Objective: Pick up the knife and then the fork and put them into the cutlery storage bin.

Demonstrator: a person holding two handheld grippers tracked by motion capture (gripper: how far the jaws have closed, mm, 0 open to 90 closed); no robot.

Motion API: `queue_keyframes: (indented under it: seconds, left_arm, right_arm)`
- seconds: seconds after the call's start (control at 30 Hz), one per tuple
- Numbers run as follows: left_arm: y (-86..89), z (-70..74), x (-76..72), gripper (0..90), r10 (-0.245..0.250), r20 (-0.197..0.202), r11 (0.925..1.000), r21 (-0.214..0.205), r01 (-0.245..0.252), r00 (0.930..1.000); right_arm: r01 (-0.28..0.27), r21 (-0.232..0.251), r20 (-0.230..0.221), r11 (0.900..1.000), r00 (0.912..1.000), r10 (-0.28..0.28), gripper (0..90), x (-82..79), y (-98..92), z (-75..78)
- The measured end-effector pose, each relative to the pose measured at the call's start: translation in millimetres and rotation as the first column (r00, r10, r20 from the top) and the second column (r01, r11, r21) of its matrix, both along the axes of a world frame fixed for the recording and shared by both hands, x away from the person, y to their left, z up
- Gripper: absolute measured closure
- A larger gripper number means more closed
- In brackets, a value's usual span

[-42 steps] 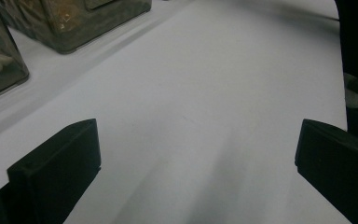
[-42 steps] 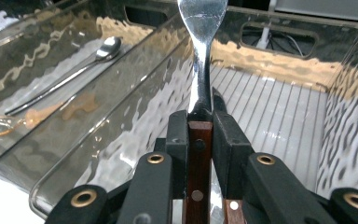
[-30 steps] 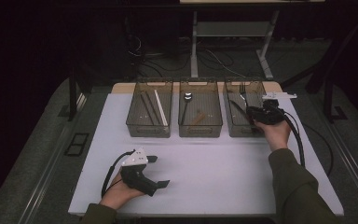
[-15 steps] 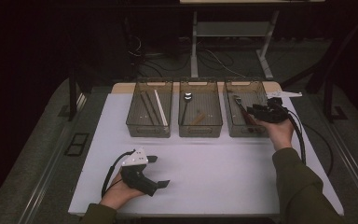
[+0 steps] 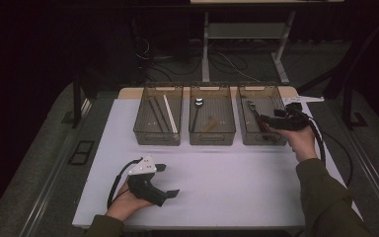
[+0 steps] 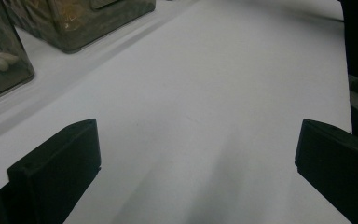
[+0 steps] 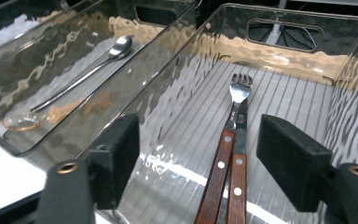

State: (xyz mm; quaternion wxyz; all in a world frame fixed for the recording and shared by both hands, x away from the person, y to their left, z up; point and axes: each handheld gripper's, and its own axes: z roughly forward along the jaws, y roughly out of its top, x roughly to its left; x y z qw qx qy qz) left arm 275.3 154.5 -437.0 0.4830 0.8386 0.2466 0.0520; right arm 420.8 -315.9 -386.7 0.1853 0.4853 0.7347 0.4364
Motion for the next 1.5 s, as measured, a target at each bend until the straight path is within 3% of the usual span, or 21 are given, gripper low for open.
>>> queue_keyframes:
  seconds: [0.2,0.57,0.77,1.2,1.5]
  left_arm:
    - [0.4,-0.1,0.5,0.0,0.004,0.000,1.0000,0.001,-0.004,1.0000]
    - [2.3,0.0,0.1,0.0,0.008,0.007,1.0000,0.002,-0.008,0.9999]
    - [3.1,-0.2,-0.1,0.0,0.008,0.008,1.0000,0.003,-0.008,0.9999]
    - [3.4,0.7,-1.4,0.0,0.009,0.009,1.0000,-0.004,-0.009,0.9999]
    - [2.8,0.8,-1.7,0.0,0.009,0.010,0.9999,-0.007,-0.009,0.9999]
  right_arm:
    - [-0.048,-0.029,-0.008,0.9984,0.9988,0.047,19.4,-6.7,2.2,6.1]
    - [-0.129,-0.039,0.017,0.9909,0.9914,0.129,18.4,-27.0,9.0,10.8]
    - [-0.197,-0.052,0.057,0.9789,0.9781,0.200,17.2,-48.4,19.1,9.3]
    - [-0.327,0.008,0.094,0.9451,0.9412,0.325,17.2,-95.9,29.5,-0.1]
    - [-0.338,0.001,0.071,0.9411,0.9387,0.337,17.1,-118.5,21.1,-20.4]
